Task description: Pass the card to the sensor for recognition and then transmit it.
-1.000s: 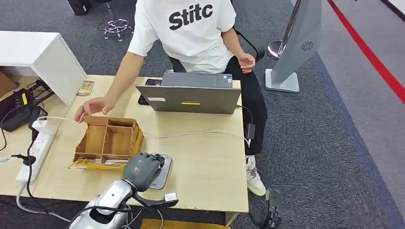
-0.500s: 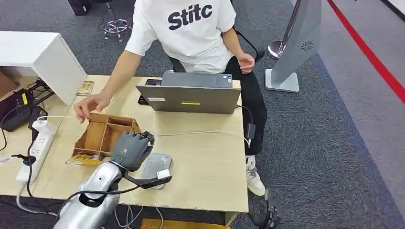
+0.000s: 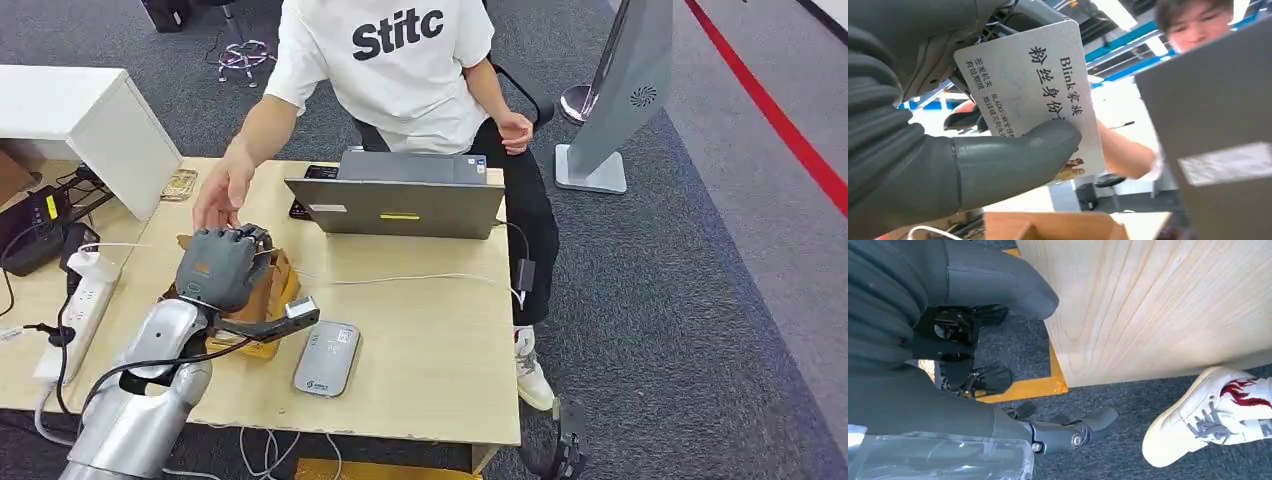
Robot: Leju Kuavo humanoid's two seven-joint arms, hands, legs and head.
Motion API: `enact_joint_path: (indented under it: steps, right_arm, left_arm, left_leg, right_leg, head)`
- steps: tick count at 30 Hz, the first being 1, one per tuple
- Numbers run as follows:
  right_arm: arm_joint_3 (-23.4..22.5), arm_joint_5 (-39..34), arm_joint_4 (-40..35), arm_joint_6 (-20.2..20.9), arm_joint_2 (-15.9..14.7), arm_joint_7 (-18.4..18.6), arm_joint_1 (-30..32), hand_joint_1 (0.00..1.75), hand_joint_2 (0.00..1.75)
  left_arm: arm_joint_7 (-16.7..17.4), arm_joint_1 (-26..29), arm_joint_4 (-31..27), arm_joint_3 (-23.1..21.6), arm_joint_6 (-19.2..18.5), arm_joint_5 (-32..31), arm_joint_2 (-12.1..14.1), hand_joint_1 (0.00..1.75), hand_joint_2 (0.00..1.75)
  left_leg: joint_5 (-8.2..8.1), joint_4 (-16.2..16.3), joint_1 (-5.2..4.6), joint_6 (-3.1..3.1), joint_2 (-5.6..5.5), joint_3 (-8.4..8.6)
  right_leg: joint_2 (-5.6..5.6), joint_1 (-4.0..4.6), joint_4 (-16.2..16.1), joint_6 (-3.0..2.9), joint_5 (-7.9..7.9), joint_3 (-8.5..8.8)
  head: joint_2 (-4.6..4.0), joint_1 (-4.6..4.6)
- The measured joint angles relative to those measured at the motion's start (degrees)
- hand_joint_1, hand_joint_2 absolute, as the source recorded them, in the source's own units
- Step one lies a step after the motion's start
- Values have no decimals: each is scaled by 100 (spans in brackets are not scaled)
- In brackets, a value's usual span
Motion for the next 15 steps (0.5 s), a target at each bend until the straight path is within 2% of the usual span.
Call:
enact_joint_path:
  steps: [4, 5, 6, 7, 9, 10, 11, 12, 15]
  right_arm:
    - [4, -20, 2, 0, 0, 0, 0, 0, 175]
    - [15, -20, 9, 0, 0, 0, 0, 0, 175]
    - [50, -20, 15, 0, 2, 0, 1, 0, 175]
    - [61, -22, 17, 0, 2, 0, 2, 0, 175]
    - [68, -24, 22, 0, 2, 2, 3, 0, 175]
    - [72, -24, 24, 0, 2, 2, 3, 0, 175]
    - [72, -24, 24, 0, 2, 2, 3, 0, 175]
    - [72, -24, 24, 0, 0, 2, 4, 0, 175]
    - [72, -29, 24, 0, 0, 18, 4, 0, 175]
  left_arm:
    - [2, 3, -2, 82, 2, 13, 11, 175, 175]
    - [2, 9, -26, 169, 2, 15, 20, 175, 175]
    - [2, 73, -99, 438, 213, 39, 46, 175, 175]
    - [-18, 152, -201, 613, 451, 44, 42, 159, 175]
    - [-92, 285, -457, 842, 654, 53, 20, 148, 175]
    - [-129, 296, -500, 870, 667, 46, 13, 84, 175]
    - [-142, 323, -535, 899, 667, 39, 9, 35, 175]
    - [-155, 361, -571, 932, 667, 37, 0, 0, 175]
    - [-208, 439, -612, 1006, 651, 13, -31, 0, 175]
  left_leg:
    - [0, 0, 0, 0, 0, 0]
    - [0, 0, 0, 0, 0, -2]
    - [0, 0, 0, 0, 0, -1]
    - [0, 0, 0, 0, 0, -2]
    - [0, 0, 0, 0, 0, -3]
    - [0, 0, 0, 0, 0, -4]
    - [0, 0, 0, 0, 0, -4]
    - [0, 0, 0, 0, 1, -3]
    - [0, 0, 0, 0, -1, -5]
  right_leg:
    - [0, 0, 0, 0, 0, 0]
    - [0, 0, 0, 0, 0, 0]
    - [0, 0, 0, 0, 0, -1]
    - [0, 0, 0, 0, 0, -1]
    - [0, 0, -1, 0, 0, -1]
    - [0, 0, -1, 0, 0, -1]
    - [0, 0, -1, 0, 0, -1]
    - [0, 0, -1, 0, 0, -2]
    - [-1, 0, -1, 0, 0, -4]
  head:
    - [0, 0]
    - [0, 2]
    - [0, -2]
    - [0, -2]
    - [0, 0]
    - [0, 0]
    - [0, 0]
    - [0, 0]
    - [0, 2]
